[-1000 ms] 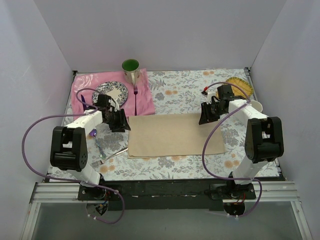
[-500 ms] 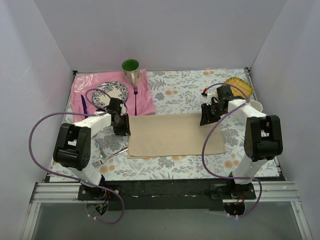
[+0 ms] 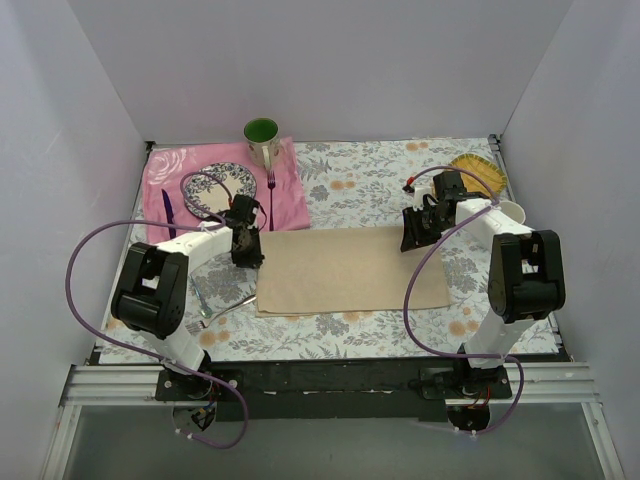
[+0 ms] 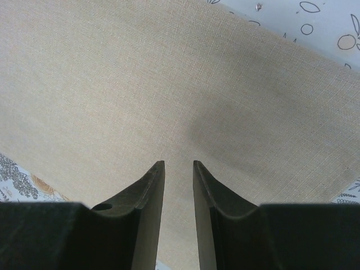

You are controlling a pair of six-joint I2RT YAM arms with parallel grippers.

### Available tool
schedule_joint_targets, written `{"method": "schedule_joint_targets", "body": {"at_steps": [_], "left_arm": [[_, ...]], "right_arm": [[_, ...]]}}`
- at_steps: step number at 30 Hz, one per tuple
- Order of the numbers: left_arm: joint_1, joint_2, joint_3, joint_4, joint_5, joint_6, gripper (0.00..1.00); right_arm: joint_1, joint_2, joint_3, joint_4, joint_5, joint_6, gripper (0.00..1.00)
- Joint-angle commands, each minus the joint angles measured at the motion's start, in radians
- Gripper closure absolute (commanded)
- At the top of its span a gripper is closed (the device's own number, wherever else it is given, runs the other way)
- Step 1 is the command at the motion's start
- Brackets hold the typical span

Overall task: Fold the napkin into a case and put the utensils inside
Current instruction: Pick up the rectangle-folded napkin at the center of the board.

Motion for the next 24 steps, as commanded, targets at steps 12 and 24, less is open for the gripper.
{"method": "schedule_joint_targets", "body": {"at_steps": [12,24], "left_arm": [[-0.043,-0.063,0.013,0.015,-0.014,-0.03,0.79],[-0.042,-0.086,0.022,-0.015,-0.066,-0.065,0.75]], "right_arm": [[-0.005,0.015,-0.006,-0.013,0.0,-0.011,0.64],[-0.006,0.018,0.003,-0.019,-0.002,-0.012,0.64]]}}
